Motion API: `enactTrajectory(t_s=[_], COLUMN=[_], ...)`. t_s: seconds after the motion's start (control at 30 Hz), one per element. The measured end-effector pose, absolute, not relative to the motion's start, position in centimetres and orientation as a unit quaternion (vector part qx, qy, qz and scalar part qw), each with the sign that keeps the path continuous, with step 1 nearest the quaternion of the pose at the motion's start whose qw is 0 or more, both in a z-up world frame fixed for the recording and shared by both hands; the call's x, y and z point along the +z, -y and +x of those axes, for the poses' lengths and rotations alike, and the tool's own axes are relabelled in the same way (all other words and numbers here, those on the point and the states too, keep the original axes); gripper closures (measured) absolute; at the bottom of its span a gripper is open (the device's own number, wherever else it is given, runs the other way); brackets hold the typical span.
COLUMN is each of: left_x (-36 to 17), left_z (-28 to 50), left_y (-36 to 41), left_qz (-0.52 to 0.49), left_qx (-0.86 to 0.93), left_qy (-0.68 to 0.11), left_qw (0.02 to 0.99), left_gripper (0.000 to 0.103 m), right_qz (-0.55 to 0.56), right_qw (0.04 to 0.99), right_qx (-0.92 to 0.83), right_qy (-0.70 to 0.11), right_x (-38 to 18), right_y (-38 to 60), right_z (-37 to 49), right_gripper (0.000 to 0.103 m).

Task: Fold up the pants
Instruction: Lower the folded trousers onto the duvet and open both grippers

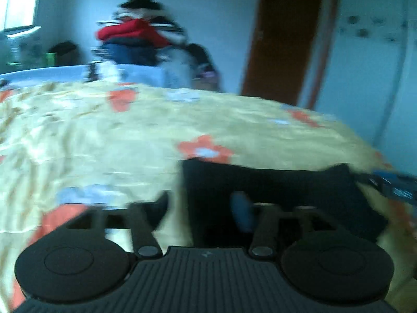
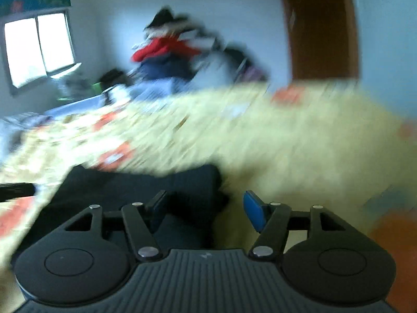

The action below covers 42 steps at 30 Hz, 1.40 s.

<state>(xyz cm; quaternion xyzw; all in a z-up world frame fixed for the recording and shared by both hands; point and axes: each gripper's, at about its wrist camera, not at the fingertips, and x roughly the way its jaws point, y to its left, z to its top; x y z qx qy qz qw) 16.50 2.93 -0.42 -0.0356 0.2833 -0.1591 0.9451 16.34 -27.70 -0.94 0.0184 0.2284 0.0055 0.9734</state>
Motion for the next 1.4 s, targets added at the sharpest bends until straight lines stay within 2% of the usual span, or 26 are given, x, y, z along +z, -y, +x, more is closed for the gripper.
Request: enactTrajectory(t_s=[0.03, 0.07, 0.17, 0.27, 0.37, 0.57, 0.63, 0.77, 0.83, 0.97, 1.03, 1.17, 1.23, 1.4], left_x=[-0.2, -0.2, -1.6, -4.3, -4.8, -3.5, -4.5, -4.8, -4.2, -4.0, -4.3, -5.0, -5.2, -5.8], left_z=[16.2, 15.6, 15.4, 16.7, 16.0, 13.0, 13.4, 13.0, 12.5, 10.3, 8.9, 7.2, 6.7, 4.9], left_y=[-2.2, -1.2, 2.0, 3.7, 3.4, 2.1, 3.0, 3.6, 2.9, 1.4, 1.1, 0.7, 0.4, 0.1], left_qz=[-0.037, -0.036, -0.006, 0.017, 0.023, -0.011, 0.010, 0.047, 0.022, -0.020, -0.028, -0.022, -0.024, -0.012], left_qx=[-0.176, -0.192, -0.205, -0.182, -0.160, -0.152, -0.147, -0.120, -0.106, -0.100, -0.096, -0.083, -0.081, -0.078], left_qy=[-0.281, -0.277, -0.292, -0.343, -0.338, -0.309, -0.329, -0.305, -0.315, -0.317, -0.319, -0.323, -0.330, -0.335], left_qw=[0.943, 0.941, 0.934, 0.921, 0.927, 0.939, 0.933, 0.943, 0.943, 0.943, 0.943, 0.942, 0.940, 0.939], left_gripper=[0.008, 0.005, 0.005, 0.004, 0.007, 0.000, 0.000, 0.000, 0.001, 0.001, 0.000, 0.001, 0.001, 0.002], right_qz=[-0.002, -0.012, -0.004, 0.017, 0.034, 0.007, -0.004, -0.014, -0.009, 0.004, -0.001, 0.001, 0.006, 0.013], right_qw=[0.977, 0.977, 0.958, 0.939, 0.941, 0.944, 0.936, 0.941, 0.945, 0.945, 0.944, 0.931, 0.927, 0.928], right_qx=[0.017, 0.043, 0.135, 0.141, 0.130, 0.139, 0.137, 0.113, 0.108, 0.119, 0.122, 0.127, 0.109, 0.064], right_qy=[-0.212, -0.208, -0.254, -0.312, -0.311, -0.300, -0.323, -0.317, -0.310, -0.305, -0.306, -0.342, -0.358, -0.366], right_x=[-0.2, 0.2, -0.4, -3.1, -3.5, -1.8, -3.3, -3.3, -2.6, -2.5, -2.7, -3.4, -3.8, -4.7], right_y=[27.0, 26.3, 24.9, 25.2, 26.5, 24.8, 24.2, 23.2, 22.9, 21.9, 21.3, 20.0, 19.8, 19.6], right_z=[16.1, 16.1, 17.5, 19.9, 20.3, 15.3, 15.6, 15.1, 14.1, 11.0, 9.6, 8.5, 8.2, 6.8], right_gripper=[0.039, 0.039, 0.041, 0.041, 0.041, 0.041, 0.039, 0.038, 0.035, 0.021, 0.020, 0.013, 0.007, 0.004])
